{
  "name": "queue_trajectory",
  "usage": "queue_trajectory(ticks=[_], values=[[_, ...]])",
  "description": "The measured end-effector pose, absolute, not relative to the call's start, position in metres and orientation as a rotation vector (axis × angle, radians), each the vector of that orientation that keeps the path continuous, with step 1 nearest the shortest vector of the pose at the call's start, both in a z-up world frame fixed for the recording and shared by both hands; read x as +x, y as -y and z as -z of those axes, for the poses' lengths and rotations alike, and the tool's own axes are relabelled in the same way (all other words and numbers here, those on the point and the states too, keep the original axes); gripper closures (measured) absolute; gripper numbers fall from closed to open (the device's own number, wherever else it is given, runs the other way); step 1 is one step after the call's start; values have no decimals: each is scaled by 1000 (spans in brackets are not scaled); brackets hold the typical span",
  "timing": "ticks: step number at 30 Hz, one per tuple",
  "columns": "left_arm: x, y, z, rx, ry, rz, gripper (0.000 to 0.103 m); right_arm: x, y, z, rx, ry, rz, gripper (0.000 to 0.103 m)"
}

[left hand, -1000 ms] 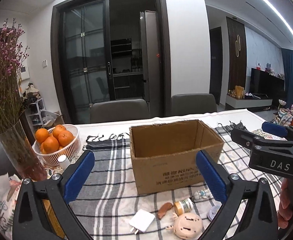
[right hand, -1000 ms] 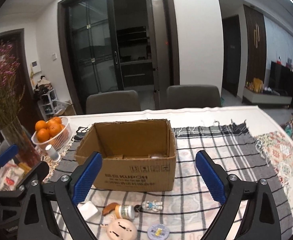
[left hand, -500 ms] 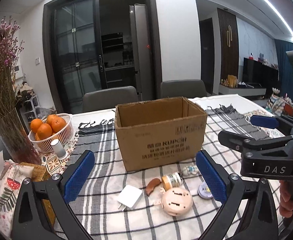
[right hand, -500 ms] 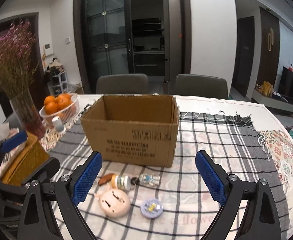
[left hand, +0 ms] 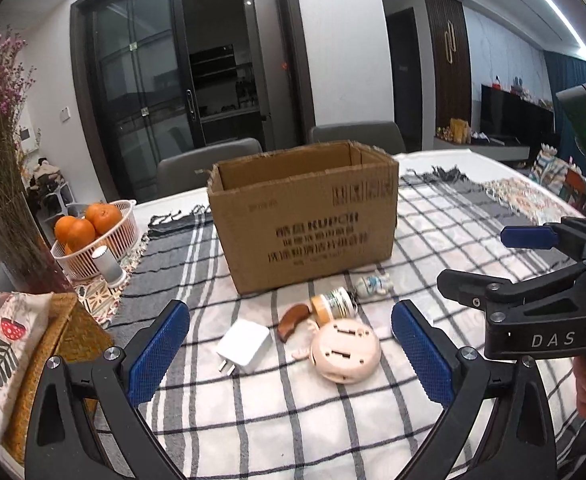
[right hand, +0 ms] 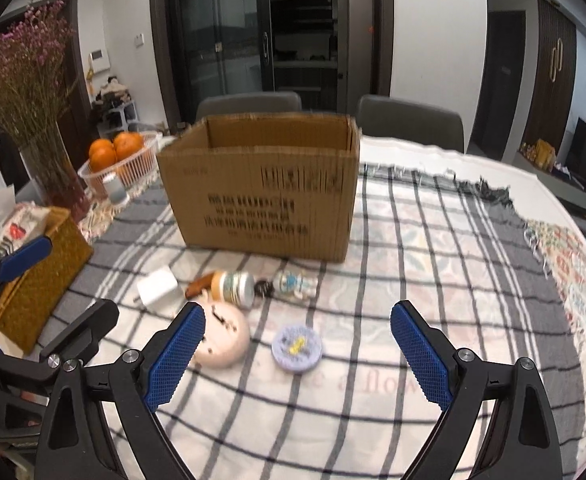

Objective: Organize rigid objects
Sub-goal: 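Withdraw both tools from the box back toward the remaining items, then grasp the peach round gadget with the left tool while the right tool grasps the labeled tin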

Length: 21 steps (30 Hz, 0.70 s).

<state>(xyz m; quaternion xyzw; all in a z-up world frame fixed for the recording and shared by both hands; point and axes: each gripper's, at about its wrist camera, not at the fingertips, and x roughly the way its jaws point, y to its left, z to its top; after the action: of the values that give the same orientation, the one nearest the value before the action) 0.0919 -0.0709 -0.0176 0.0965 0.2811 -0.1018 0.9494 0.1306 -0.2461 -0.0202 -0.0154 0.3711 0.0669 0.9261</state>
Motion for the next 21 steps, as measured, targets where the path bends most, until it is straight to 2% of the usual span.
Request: queue_trajectory(ticks=[21], values=[[106, 97, 76, 382, -612, 380, 1, 144, 244, 91, -107, -939, -184, 12]])
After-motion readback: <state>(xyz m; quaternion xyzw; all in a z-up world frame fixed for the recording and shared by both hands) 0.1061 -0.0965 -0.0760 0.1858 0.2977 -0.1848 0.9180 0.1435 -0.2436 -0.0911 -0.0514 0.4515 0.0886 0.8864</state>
